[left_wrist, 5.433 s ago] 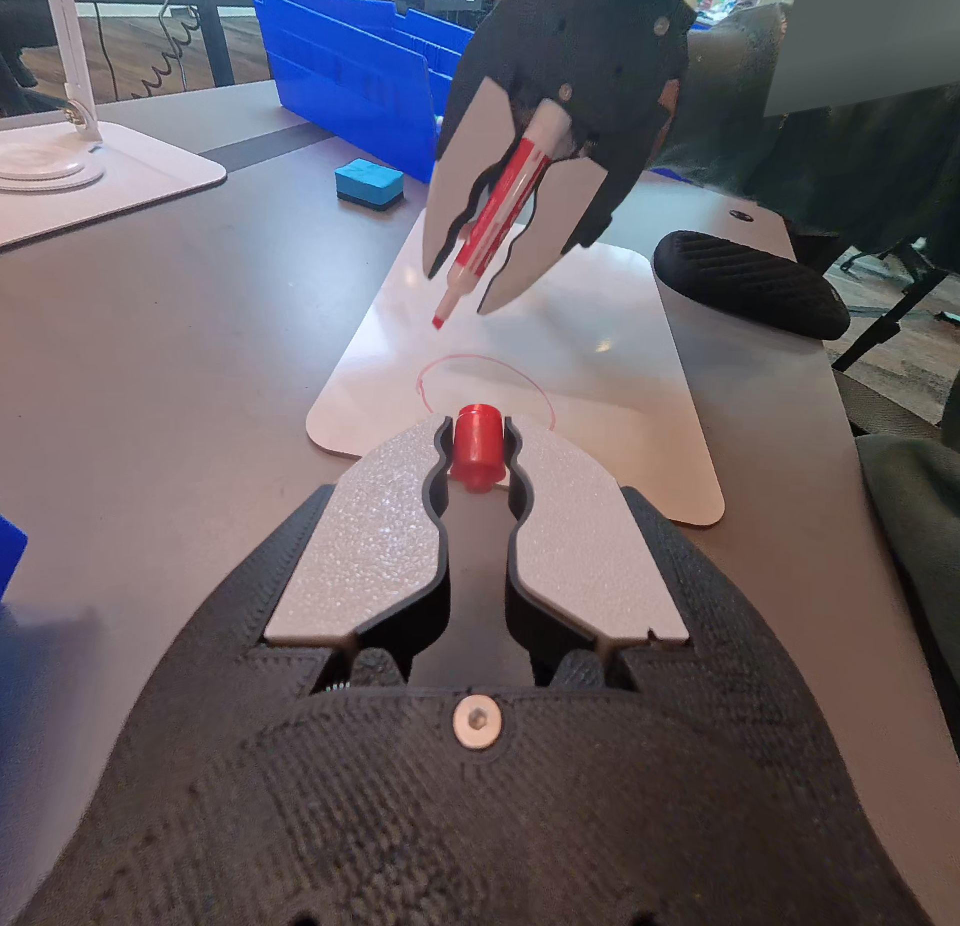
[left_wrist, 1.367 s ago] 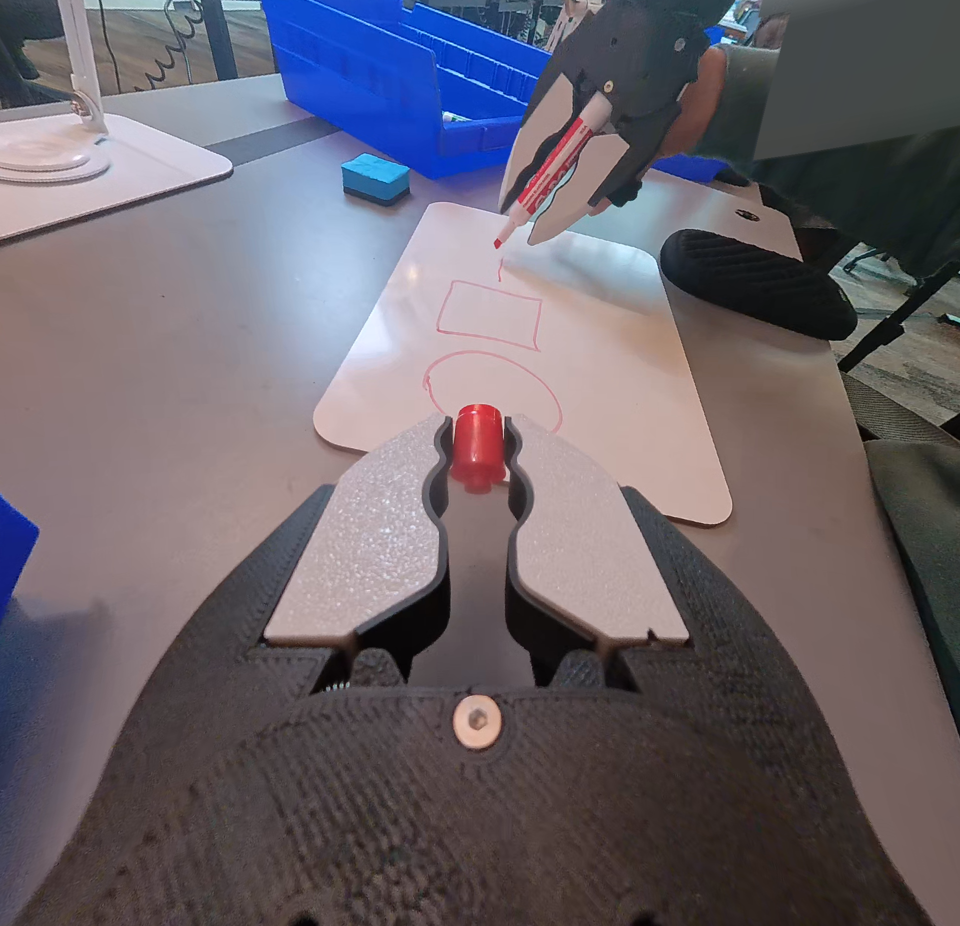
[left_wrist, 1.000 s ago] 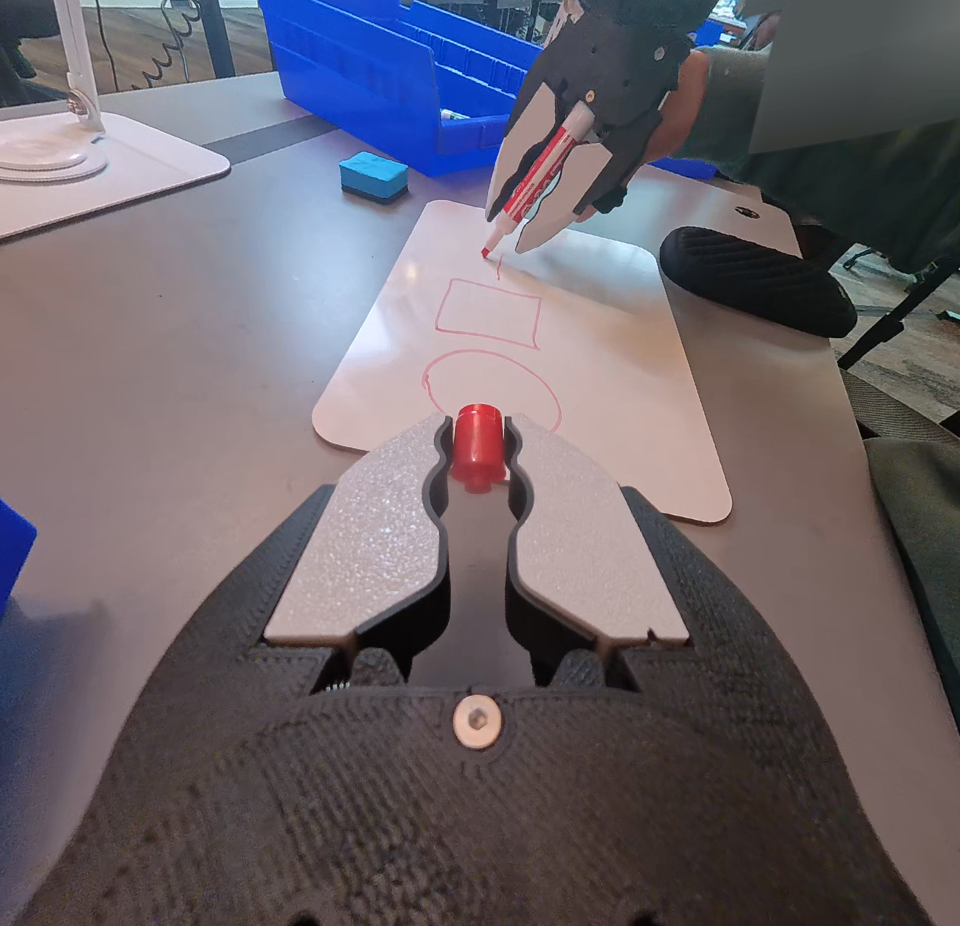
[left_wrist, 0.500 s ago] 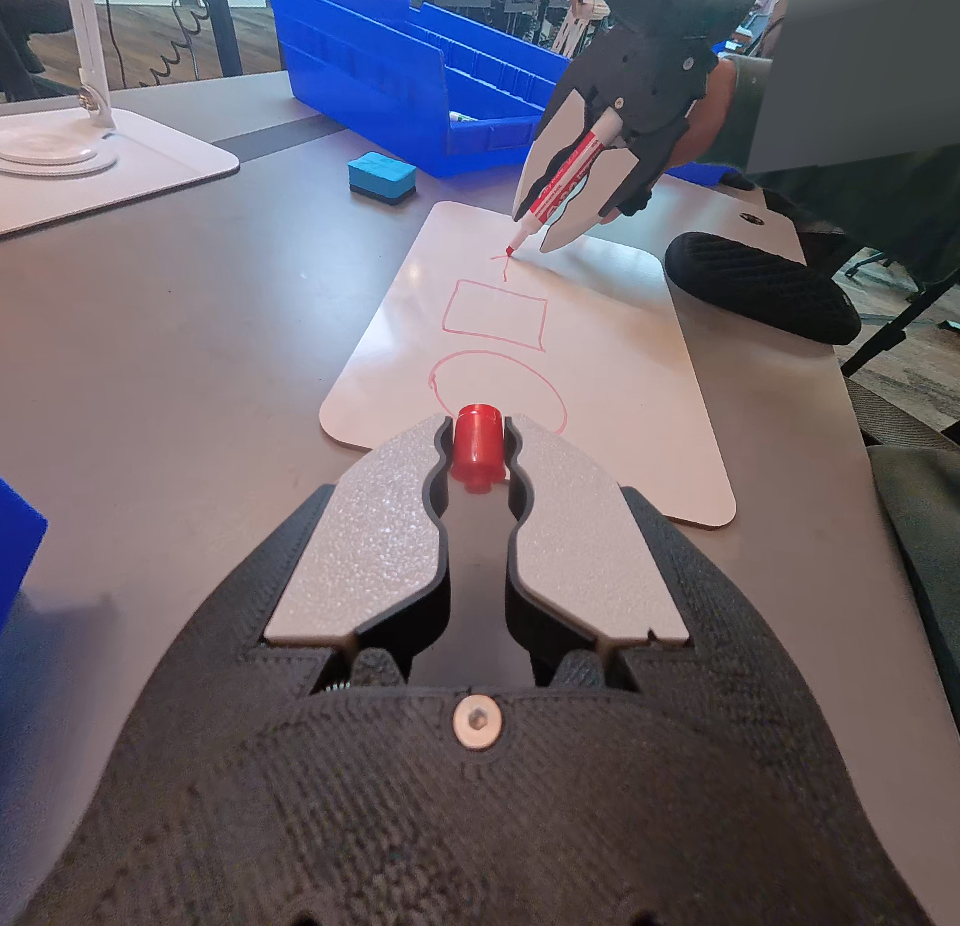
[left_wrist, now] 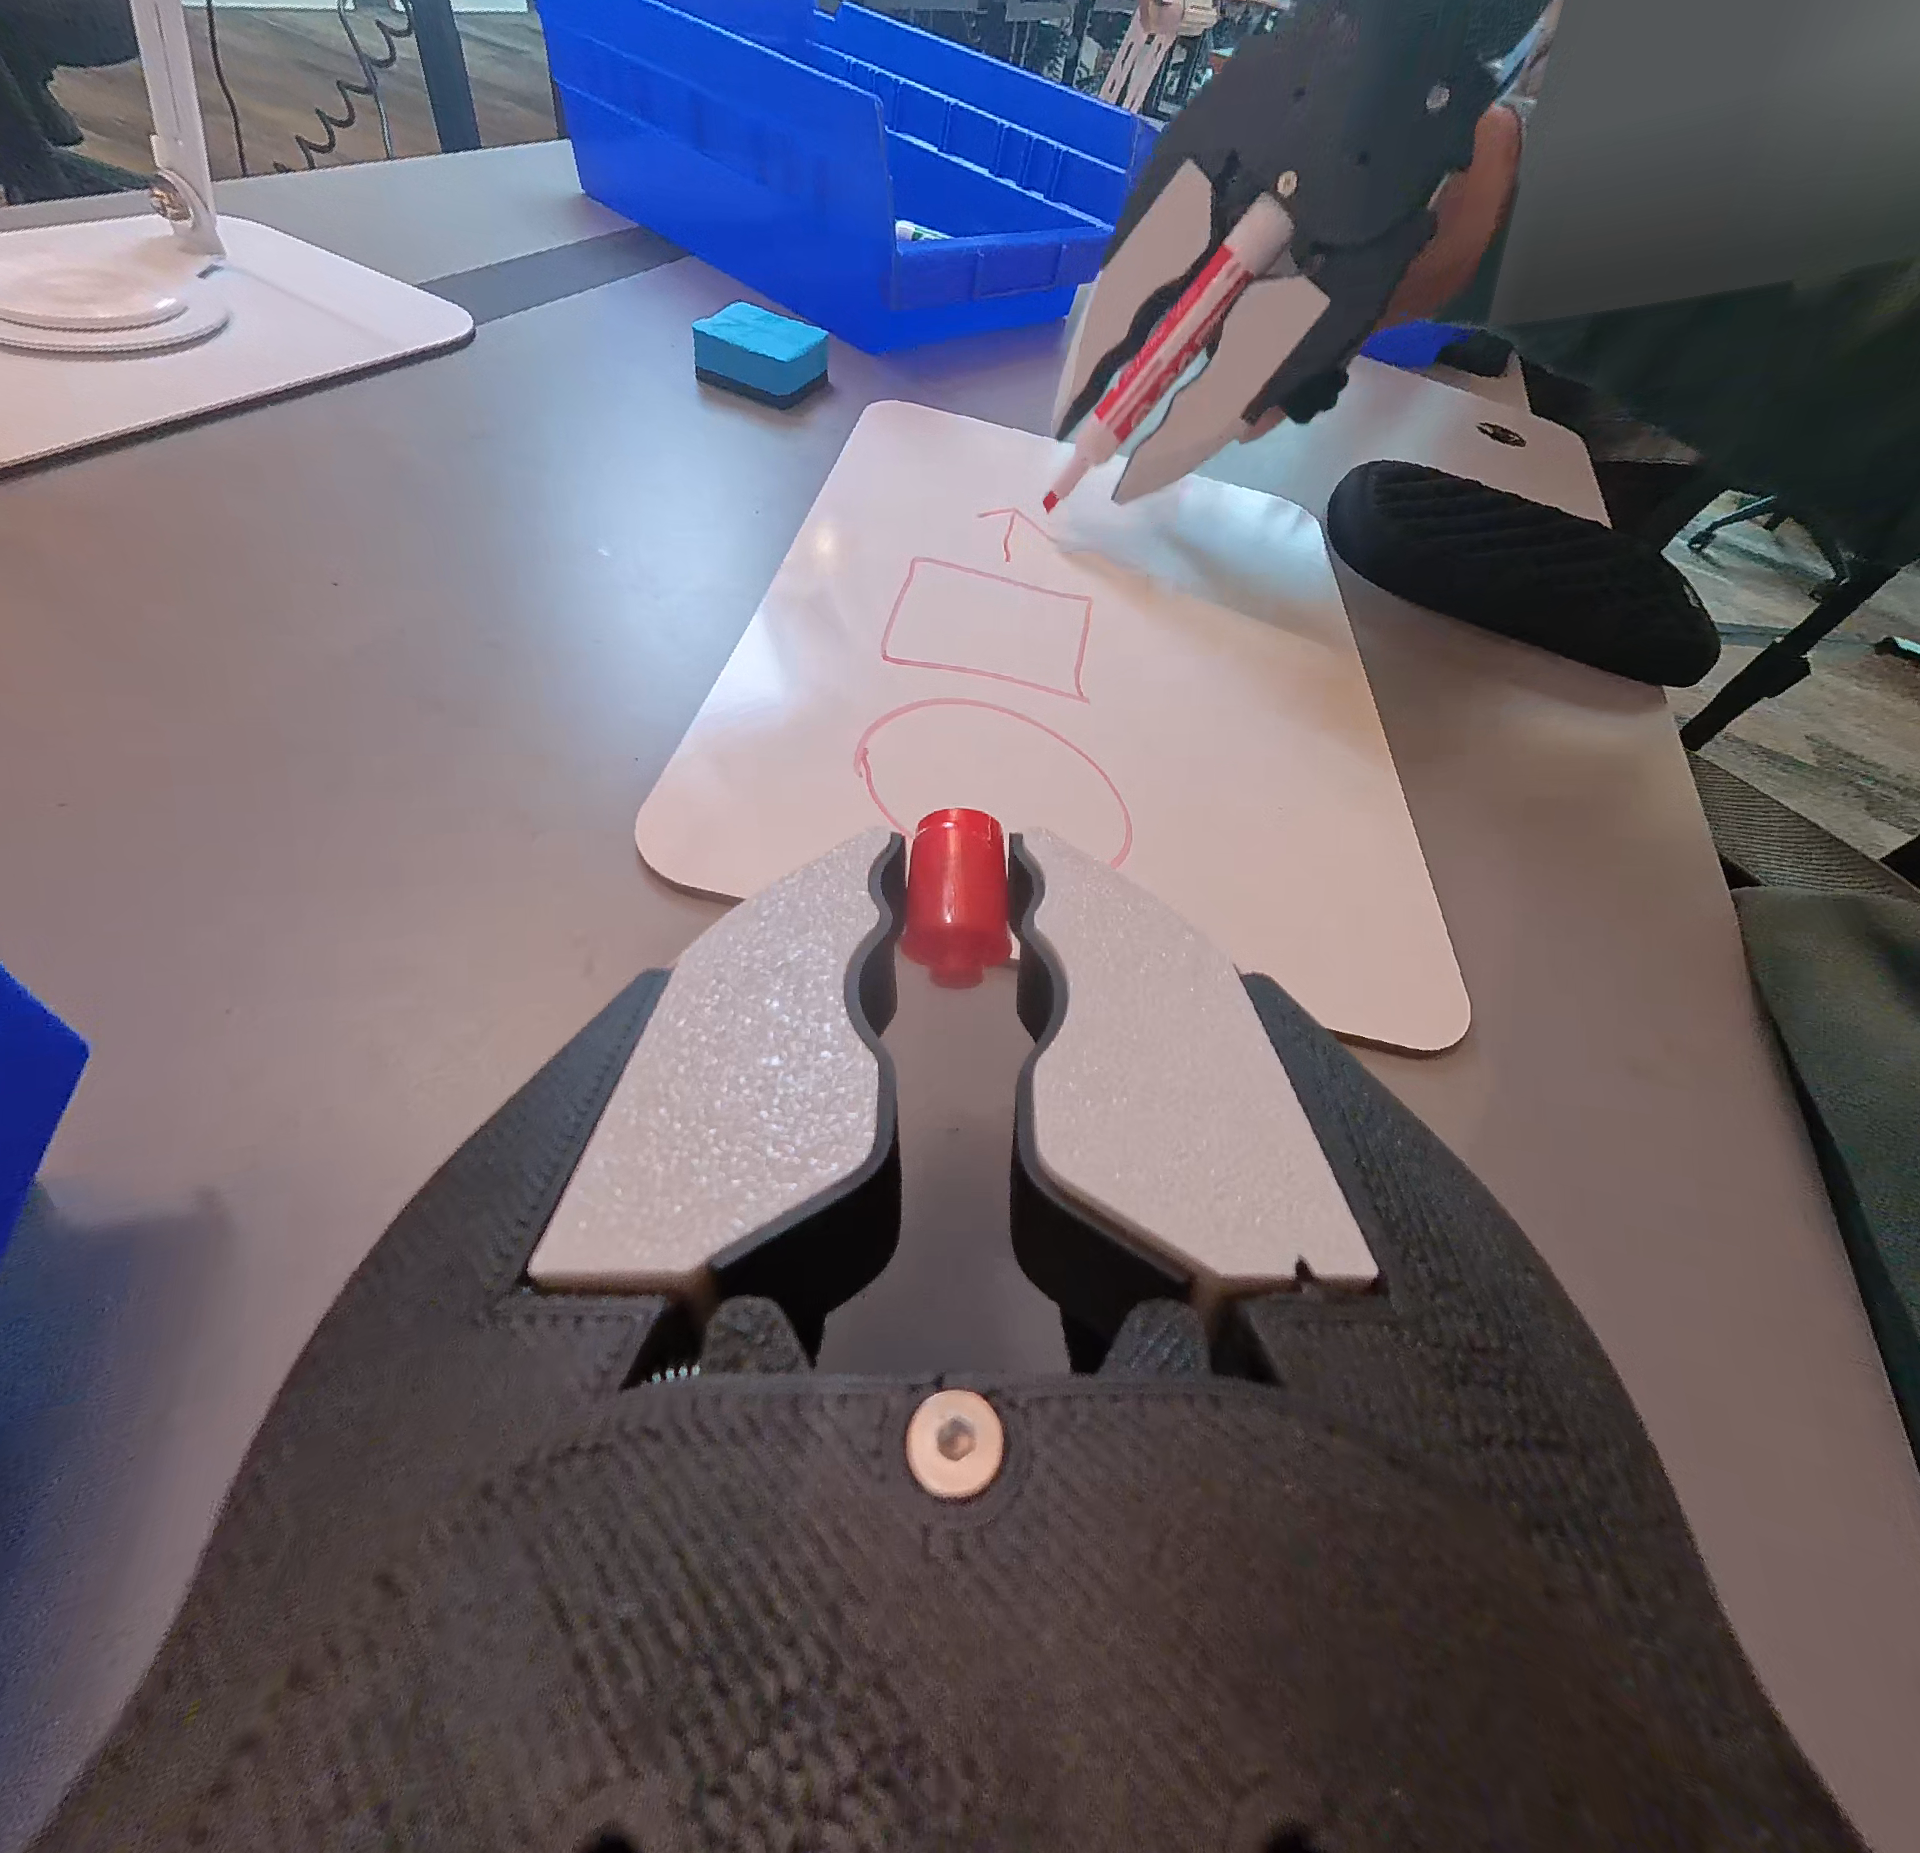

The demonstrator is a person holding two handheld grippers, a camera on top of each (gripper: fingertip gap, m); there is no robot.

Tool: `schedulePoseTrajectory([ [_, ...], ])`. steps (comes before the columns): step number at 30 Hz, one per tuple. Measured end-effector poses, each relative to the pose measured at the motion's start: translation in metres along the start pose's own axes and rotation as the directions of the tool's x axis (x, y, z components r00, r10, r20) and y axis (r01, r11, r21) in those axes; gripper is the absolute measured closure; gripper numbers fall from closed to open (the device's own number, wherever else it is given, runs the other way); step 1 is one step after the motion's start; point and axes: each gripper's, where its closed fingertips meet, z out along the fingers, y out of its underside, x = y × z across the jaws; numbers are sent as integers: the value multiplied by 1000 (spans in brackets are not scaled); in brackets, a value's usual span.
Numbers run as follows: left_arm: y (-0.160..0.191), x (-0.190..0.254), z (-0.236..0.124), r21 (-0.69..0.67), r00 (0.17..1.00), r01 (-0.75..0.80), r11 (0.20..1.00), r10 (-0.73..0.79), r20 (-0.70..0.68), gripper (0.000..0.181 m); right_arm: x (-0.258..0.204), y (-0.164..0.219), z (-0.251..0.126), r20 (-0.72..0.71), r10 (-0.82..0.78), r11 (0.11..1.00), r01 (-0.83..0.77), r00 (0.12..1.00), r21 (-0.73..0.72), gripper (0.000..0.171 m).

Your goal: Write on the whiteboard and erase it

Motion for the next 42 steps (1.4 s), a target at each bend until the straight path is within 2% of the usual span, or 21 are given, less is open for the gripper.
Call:
schedulePoseTrajectory([
  [3,0,0,0,3,1000,2,1000,-2,2,163,21,6,-7,-40,35,999,-35,999,3,138],
  [6,-1,0,0,5,1000,8,1000,-8,-3,163,28,10,-2,-19,69,998,-69,997,5,138],
  [20,-1,-2,-1,12,999,32,999,-32,-11,163,59,19,22,-23,60,995,-62,998,-77,138],
  [25,0,-2,-1,11,999,35,999,-35,-12,163,51,21,21,0,45,994,-45,999,-98,138],
  [33,0,-1,0,7,999,32,999,-32,-19,163,3,20,6,69,-7,994,14,998,-110,138],
  [37,0,0,1,5,999,27,1000,-27,-17,163,7,25,5,47,-2,993,7,999,-121,138],
  [42,1,0,1,2,1000,17,1000,-17,-14,163,29,57,-2,0,65,983,-64,998,-173,138],
])
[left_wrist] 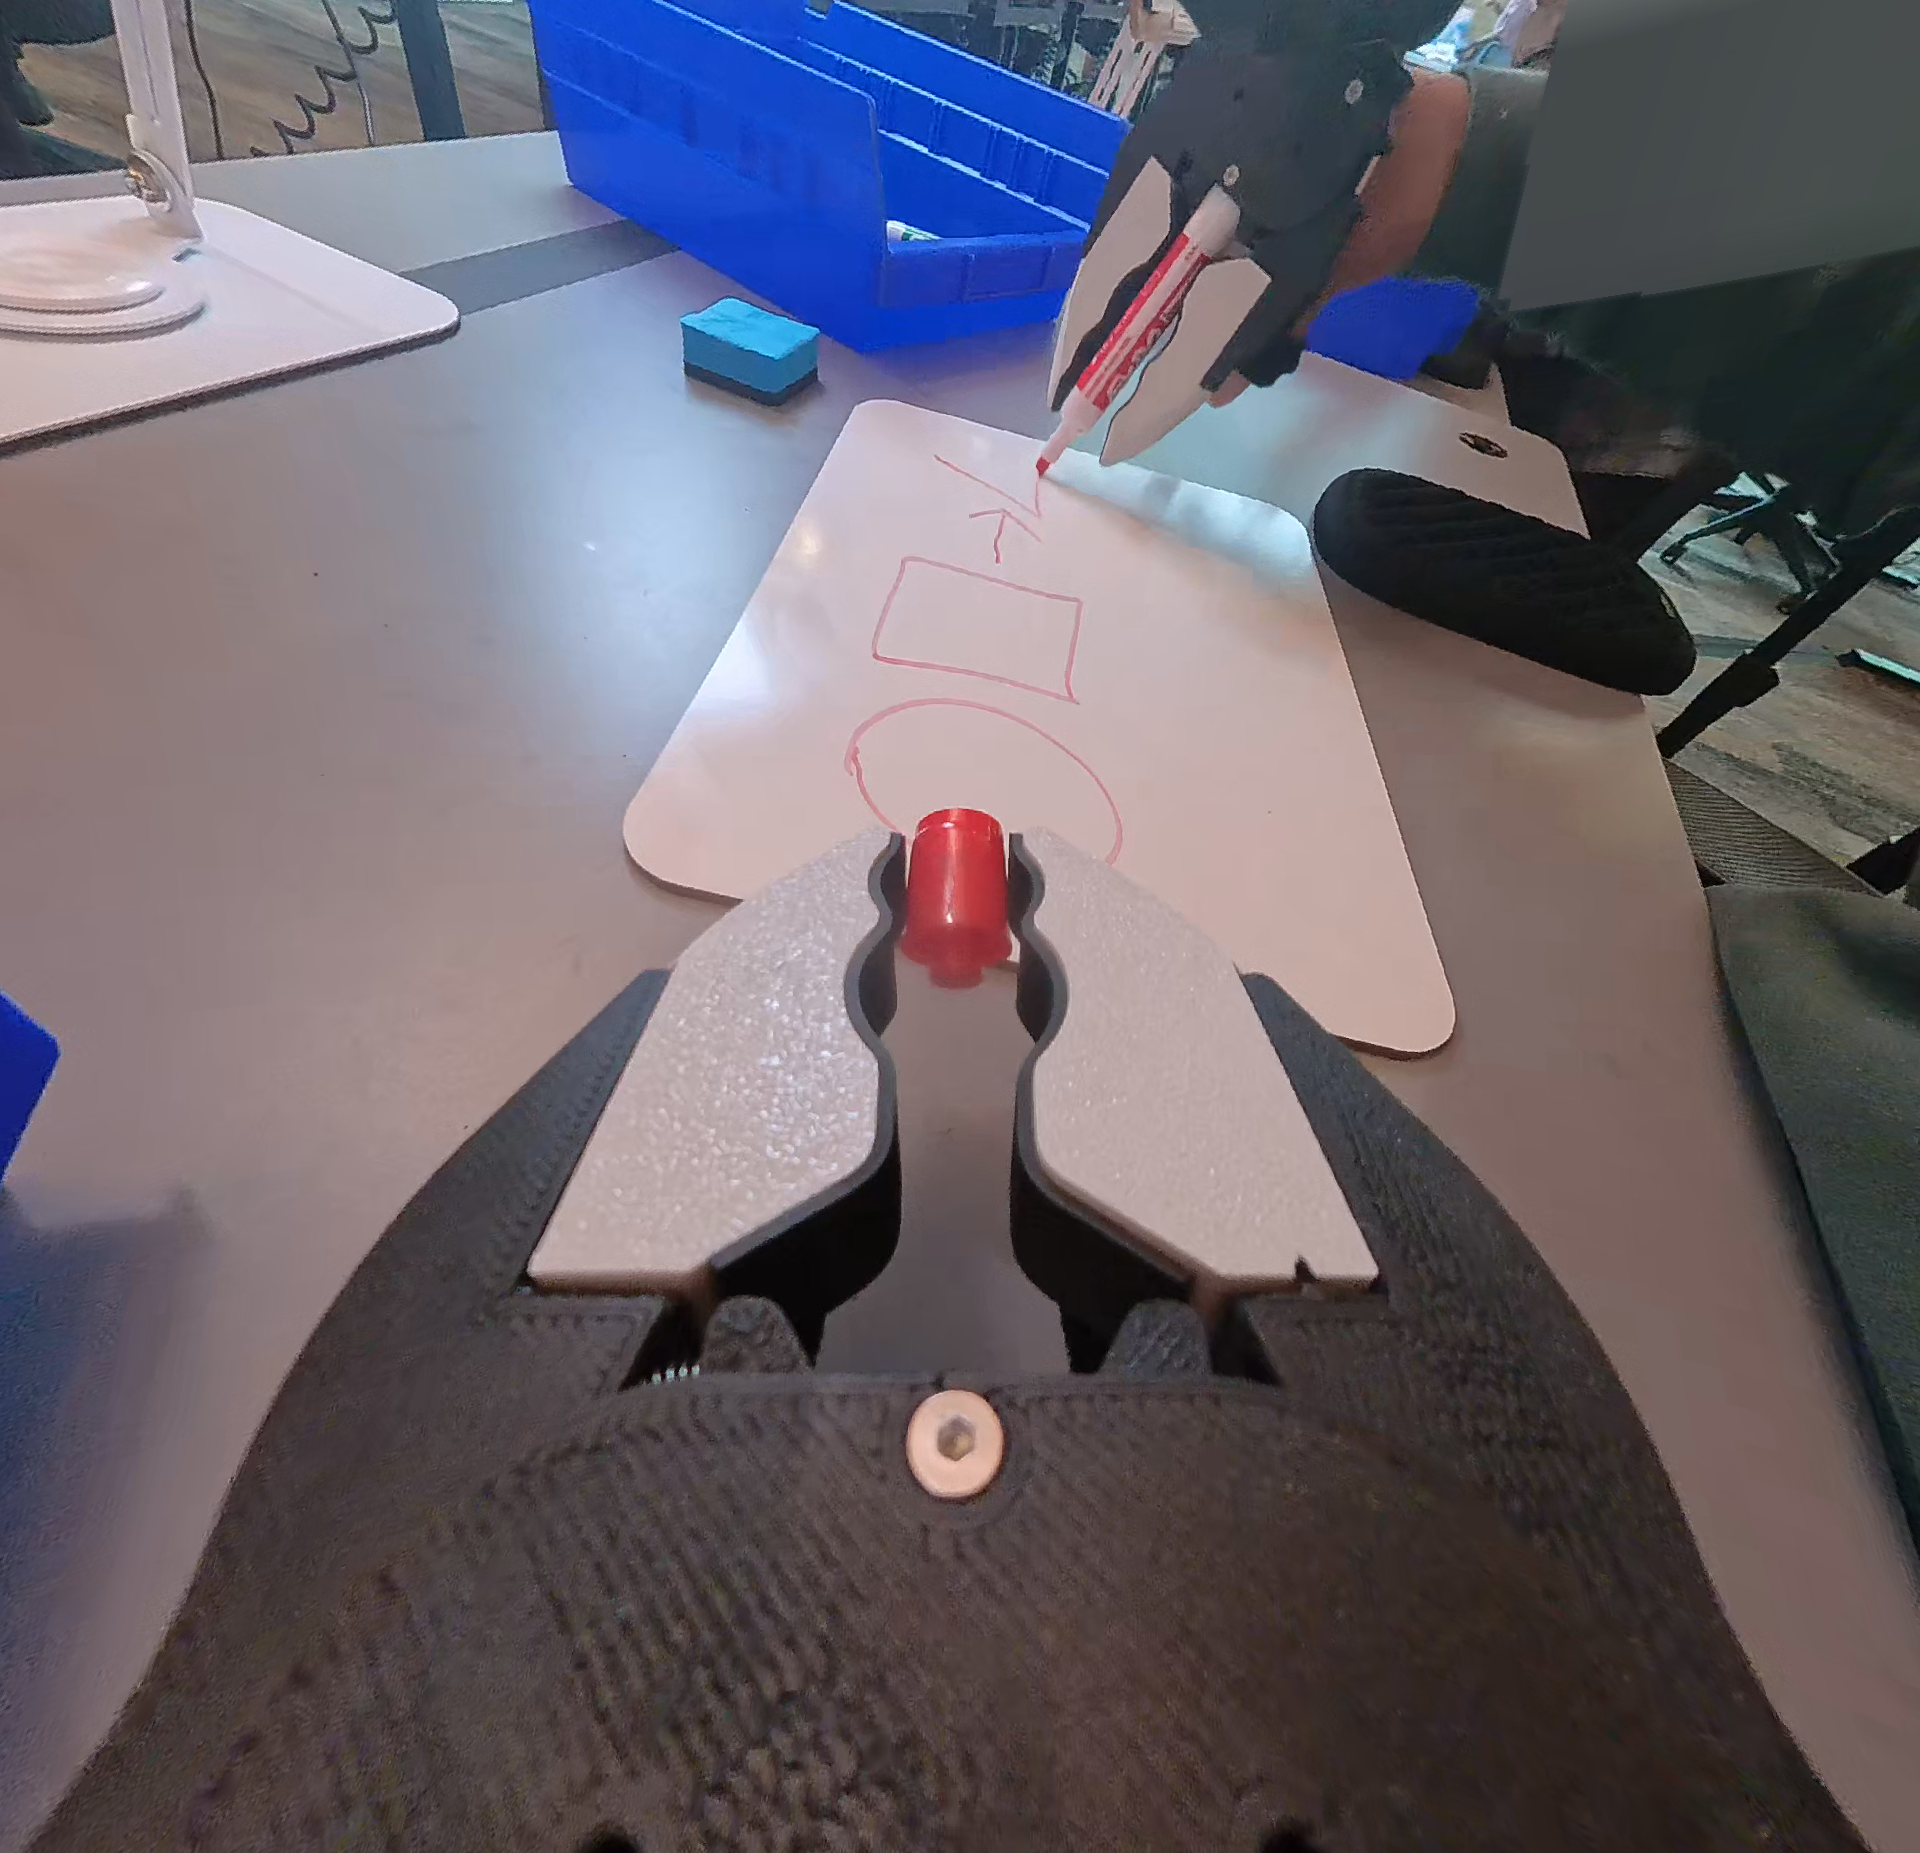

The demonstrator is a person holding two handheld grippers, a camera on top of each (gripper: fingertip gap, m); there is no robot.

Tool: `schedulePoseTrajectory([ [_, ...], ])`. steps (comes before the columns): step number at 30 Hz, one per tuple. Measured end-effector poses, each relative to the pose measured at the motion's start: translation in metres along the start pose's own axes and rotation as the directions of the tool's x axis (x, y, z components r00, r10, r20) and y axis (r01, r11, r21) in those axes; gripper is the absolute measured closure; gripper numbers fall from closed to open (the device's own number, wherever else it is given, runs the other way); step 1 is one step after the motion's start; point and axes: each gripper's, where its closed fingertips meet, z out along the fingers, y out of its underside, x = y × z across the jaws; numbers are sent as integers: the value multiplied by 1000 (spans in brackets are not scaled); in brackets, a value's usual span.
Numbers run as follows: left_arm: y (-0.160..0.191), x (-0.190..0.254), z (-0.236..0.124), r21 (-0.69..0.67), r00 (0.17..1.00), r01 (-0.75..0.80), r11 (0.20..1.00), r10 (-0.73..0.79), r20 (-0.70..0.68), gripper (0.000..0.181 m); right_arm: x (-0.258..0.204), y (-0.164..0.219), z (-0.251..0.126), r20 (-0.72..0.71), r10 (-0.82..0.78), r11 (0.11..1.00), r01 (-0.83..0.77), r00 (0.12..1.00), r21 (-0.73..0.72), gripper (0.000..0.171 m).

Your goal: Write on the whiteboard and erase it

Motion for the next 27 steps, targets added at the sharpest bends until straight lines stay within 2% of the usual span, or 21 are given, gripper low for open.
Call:
schedulePoseTrajectory([
  [6,1,1,1,-4,1000,-2,1000,2,-5,163,11,9,1,-16,19,1000,-19,1000,-9,138],
  [15,-1,2,0,3,1000,-12,1000,12,3,163,26,-46,18,-35,-51,997,53,998,52,137],
  [19,-2,3,-1,12,1000,-12,1000,12,-6,163,14,-70,-13,-31,7,973,1,999,231,137],
  [23,-9,16,-1,53,996,-45,998,48,-72,163,-20,-105,-56,58,71,851,-91,996,517,137],
  [27,-27,37,-7,165,974,-192,967,209,-89,163,-79,-155,-92,317,35,590,-276,948,759,137],
])
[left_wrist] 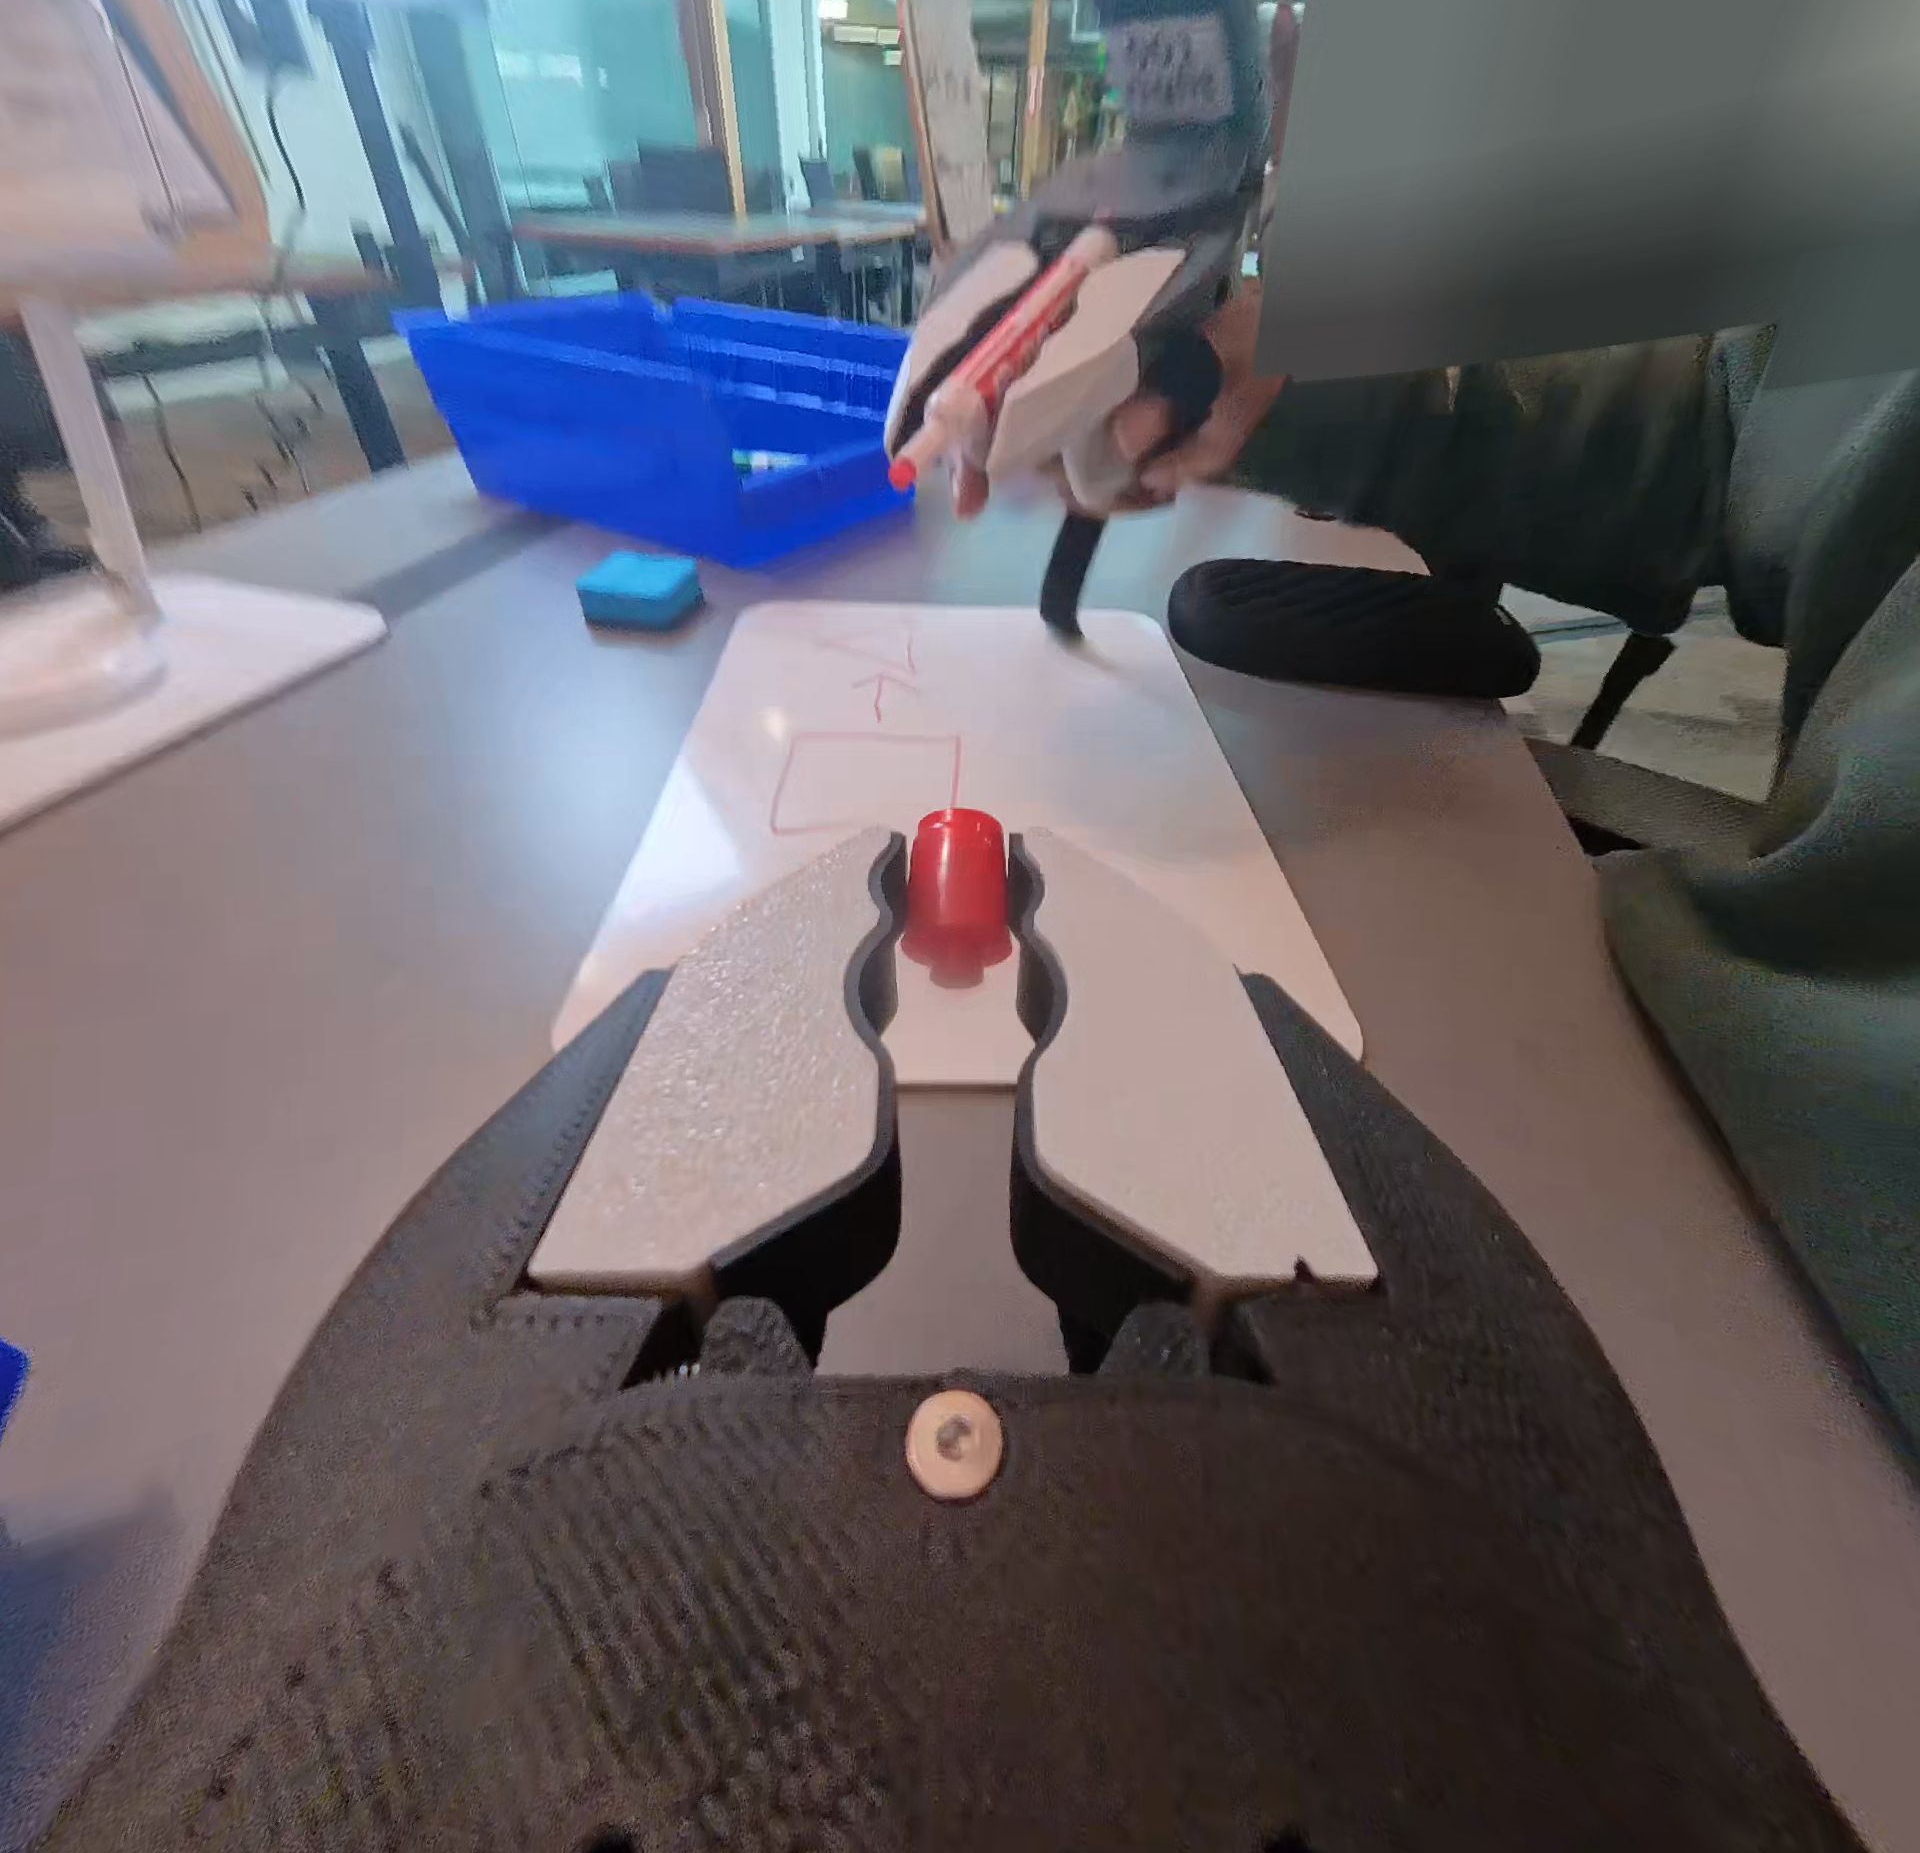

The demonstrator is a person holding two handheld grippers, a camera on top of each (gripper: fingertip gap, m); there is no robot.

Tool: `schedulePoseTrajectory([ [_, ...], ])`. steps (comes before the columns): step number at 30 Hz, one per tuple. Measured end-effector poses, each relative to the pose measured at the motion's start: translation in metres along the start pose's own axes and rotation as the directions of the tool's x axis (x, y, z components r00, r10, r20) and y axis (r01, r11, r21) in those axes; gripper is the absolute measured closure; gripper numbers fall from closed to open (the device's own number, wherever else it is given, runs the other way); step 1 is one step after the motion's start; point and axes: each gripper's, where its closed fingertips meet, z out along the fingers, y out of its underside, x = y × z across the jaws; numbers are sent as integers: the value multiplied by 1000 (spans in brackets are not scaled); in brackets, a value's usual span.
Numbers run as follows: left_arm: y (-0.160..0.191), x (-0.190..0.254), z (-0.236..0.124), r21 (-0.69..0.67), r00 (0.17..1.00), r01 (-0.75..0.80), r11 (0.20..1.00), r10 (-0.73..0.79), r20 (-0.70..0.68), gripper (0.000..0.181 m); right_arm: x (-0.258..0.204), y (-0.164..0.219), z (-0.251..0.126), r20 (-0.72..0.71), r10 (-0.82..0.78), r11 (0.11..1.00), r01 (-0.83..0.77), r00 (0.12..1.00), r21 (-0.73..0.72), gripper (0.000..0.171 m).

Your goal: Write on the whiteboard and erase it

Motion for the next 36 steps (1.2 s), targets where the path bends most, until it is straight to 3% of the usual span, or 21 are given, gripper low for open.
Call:
schedulePoseTrajectory([
  [4,-24,10,5,76,979,-194,978,188,80,163,-55,-15,31,247,105,970,-154,963,186,137],
  [9,-38,28,23,57,920,-378,924,368,136,163,-80,-19,36,461,206,919,-332,863,211,138],
  [17,-14,35,50,-136,820,-543,829,558,128,163,-86,3,36,437,224,952,-291,871,93,138],
  [29,-8,45,58,-213,735,-645,734,672,89,163,-97,15,45,419,254,958,-286,872,15,138],
  [36,0,59,57,-235,743,-644,728,668,31,164,-109,21,43,443,336,926,-378,831,8,139],
])
